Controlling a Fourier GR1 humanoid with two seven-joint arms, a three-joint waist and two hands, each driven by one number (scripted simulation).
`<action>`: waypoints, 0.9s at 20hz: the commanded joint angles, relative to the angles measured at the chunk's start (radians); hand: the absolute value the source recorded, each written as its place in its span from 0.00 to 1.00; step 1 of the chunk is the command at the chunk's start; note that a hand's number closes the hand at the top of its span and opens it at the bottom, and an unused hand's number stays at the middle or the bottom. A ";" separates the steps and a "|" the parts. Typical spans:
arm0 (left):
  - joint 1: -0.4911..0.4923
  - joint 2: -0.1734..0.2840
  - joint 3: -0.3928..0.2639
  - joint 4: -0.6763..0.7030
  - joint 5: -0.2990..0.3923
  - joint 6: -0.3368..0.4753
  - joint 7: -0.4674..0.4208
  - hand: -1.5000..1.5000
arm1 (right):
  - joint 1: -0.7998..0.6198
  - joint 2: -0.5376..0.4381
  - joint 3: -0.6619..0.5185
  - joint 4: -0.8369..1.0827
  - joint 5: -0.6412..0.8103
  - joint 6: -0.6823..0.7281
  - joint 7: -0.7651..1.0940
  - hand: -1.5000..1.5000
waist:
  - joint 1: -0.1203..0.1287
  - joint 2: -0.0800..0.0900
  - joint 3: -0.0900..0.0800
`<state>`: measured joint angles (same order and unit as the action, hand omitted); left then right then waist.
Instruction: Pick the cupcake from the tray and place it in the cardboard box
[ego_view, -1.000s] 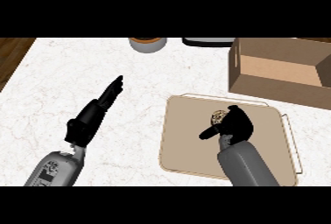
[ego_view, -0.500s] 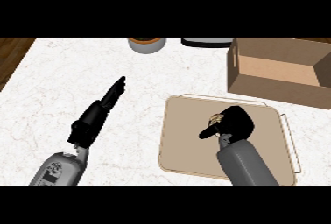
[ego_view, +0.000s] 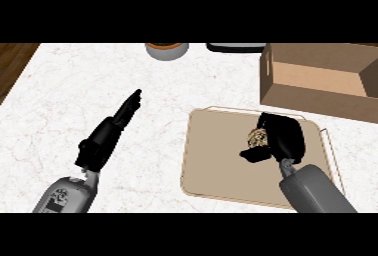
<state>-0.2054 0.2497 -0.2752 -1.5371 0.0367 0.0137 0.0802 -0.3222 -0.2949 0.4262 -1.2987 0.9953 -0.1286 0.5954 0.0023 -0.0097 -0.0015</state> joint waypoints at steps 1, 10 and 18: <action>-0.008 0.020 0.029 0.019 0.011 -0.019 -0.005 0.50 | 0.040 -0.210 -0.013 -0.105 -0.045 -0.008 -0.277 1.00 | -0.023 0.006 0.002; -0.023 -0.008 0.059 0.094 -0.017 -0.014 -0.047 0.50 | 0.193 -0.364 -0.169 -0.667 -0.231 0.160 -0.276 1.00 | -0.031 0.005 0.000; -0.028 -0.040 0.039 0.066 -0.033 -0.037 -0.029 0.50 | 0.211 -0.378 -0.441 -0.922 -0.449 0.276 -0.147 1.00 | -0.017 0.008 0.001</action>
<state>-0.1970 0.2439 -0.2280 -1.5145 0.0217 -0.0215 0.0564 -0.0997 -0.6676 0.0924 -2.1237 0.6389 0.0801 0.3894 -0.0199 -0.0053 -0.0006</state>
